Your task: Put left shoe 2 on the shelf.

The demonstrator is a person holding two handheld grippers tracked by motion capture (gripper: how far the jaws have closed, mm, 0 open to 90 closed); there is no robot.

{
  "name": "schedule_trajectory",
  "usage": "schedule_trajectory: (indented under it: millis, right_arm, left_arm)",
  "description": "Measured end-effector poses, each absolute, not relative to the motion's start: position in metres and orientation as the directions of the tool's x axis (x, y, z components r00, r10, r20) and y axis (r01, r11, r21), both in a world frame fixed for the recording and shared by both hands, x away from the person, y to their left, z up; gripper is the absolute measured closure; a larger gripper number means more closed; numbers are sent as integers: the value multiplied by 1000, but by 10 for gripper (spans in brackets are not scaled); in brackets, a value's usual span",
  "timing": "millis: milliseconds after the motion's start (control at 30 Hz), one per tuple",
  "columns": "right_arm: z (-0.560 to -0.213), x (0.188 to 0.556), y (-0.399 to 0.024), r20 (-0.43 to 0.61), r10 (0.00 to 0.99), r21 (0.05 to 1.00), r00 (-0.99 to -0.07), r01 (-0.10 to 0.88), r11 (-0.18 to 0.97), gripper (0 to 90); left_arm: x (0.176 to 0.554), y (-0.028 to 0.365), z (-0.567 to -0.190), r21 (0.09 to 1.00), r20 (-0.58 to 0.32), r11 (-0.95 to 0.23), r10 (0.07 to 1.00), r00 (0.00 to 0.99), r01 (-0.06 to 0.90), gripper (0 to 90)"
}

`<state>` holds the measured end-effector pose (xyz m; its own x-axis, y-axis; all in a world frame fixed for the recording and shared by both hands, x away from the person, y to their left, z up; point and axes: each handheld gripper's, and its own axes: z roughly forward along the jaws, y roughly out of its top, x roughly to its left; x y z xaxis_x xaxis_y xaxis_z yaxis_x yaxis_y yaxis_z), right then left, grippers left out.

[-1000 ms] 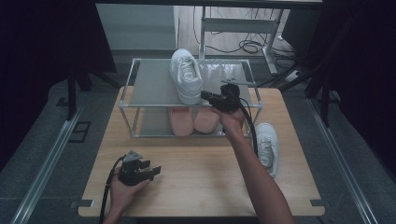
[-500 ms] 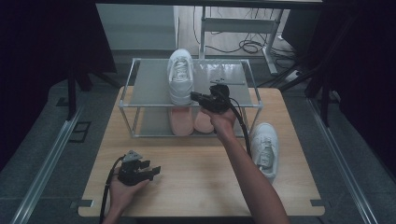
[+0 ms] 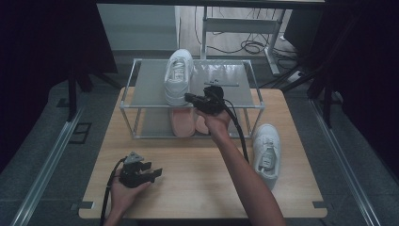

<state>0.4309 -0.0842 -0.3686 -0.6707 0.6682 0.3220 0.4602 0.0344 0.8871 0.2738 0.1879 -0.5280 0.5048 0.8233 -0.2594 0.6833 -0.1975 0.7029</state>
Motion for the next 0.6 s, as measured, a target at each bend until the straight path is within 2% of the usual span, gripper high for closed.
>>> schedule_trajectory:
  millis: [600]
  right_arm:
    - [-369, 414, -108, 299, 676, 899, -673, 436, 37, 899]
  left_arm:
    - [273, 191, -526, 713, -251, -199, 823, 509, 672, 417]
